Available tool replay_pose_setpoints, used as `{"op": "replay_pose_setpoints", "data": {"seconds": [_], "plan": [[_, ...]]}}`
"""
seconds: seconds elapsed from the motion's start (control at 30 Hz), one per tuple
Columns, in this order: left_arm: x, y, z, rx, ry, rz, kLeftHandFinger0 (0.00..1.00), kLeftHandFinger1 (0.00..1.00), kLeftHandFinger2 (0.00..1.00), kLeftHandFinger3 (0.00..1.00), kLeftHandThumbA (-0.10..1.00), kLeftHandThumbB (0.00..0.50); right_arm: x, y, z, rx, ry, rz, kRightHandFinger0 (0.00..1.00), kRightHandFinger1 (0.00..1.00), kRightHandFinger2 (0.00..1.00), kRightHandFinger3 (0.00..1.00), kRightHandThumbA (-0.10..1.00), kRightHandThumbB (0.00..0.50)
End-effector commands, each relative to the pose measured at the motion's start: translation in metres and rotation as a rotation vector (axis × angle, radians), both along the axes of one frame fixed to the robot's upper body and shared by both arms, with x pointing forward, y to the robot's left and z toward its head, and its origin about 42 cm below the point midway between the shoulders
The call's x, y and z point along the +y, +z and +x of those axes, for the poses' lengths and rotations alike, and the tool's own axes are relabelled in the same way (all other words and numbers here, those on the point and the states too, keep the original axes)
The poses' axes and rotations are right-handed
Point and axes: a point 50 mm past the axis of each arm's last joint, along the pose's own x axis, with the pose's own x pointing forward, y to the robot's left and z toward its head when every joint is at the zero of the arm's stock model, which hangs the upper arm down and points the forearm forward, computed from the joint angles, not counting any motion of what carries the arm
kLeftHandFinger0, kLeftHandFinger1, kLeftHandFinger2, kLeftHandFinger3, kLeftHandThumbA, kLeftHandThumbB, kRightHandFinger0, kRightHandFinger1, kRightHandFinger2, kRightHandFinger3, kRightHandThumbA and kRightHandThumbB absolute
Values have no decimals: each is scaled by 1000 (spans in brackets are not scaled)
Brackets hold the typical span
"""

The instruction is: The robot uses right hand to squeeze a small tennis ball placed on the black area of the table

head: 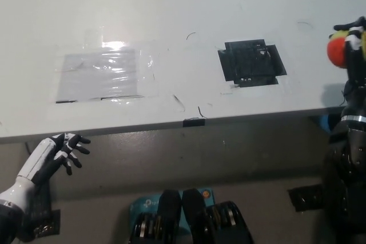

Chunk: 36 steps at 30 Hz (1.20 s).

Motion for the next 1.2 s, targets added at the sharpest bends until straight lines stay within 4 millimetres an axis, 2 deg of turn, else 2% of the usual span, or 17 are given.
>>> {"op": "replay_pose_setpoints", "data": {"seconds": [0.0,0.13,0.27,0.3,0.37,0.4,0.47,0.57,0.63,0.7,0.77,0.83,0.93,0.97,1.07,1.1,1.17], "plan": [[9,16,3,-36,-1,23,308,379,489,595,926,110,14,46,26,-152,-48,-525,0,84,366,228,-100,245],[10,12,3,-42,-8,25,293,363,476,566,910,105,22,33,52,-77,-8,-770,0,37,372,169,-100,253],[11,12,3,-43,-7,27,292,363,477,566,914,117,25,27,60,-54,0,-845,0,0,364,165,-100,248],[10,13,3,-33,2,33,309,377,487,591,936,121,31,16,71,39,22,-1075,0,62,523,331,-100,194],[10,14,4,-42,-4,42,313,381,491,593,938,110,34,14,77,114,40,-1162,0,162,631,500,-100,119],[9,16,3,-41,-4,37,304,375,493,596,934,105,36,12,80,128,45,-1205,0,200,656,541,-100,118],[8,18,3,-41,-3,37,288,362,480,588,913,80,39,6,87,153,59,-1273,0,197,614,493,-100,121],[6,19,2,-47,-9,45,282,360,478,582,902,80,44,-2,96,192,70,-1358,0,182,600,336,-100,62],[5,19,2,-43,-9,43,292,368,486,587,903,89,55,-9,104,222,80,-1478,0,193,604,313,-100,33],[3,19,1,-40,-15,48,297,374,493,592,898,83,58,-17,106,199,78,-1520,0,147,523,285,-100,24],[3,19,2,-42,-20,52,303,381,506,605,887,53,59,-23,109,221,93,-1550,0,102,440,345,-100,1],[3,18,2,-40,-14,43,313,387,507,606,859,52,60,-29,112,224,89,-1597,0,92,426,292,-100,23],[3,17,3,-33,-13,35,330,399,513,607,876,88,58,-38,113,240,78,-1663,0,104,465,452,-100,25],[3,17,3,-36,-17,37,334,401,514,609,887,99,53,-44,114,236,69,-1720,0,100,455,603,-100,2],[3,17,3,-30,-13,25,348,410,510,605,886,109,47,-51,114,236,40,-1753,0,149,514,616,-100,47],[3,19,3,-28,-15,31,351,413,511,604,884,93,44,-54,114,244,18,-1789,0,173,551,734,-100,76],[4,18,3,-36,-19,29,345,410,514,598,862,78,40,-60,113,305,4,-1824,70,346,731,789,-100,66]]}}
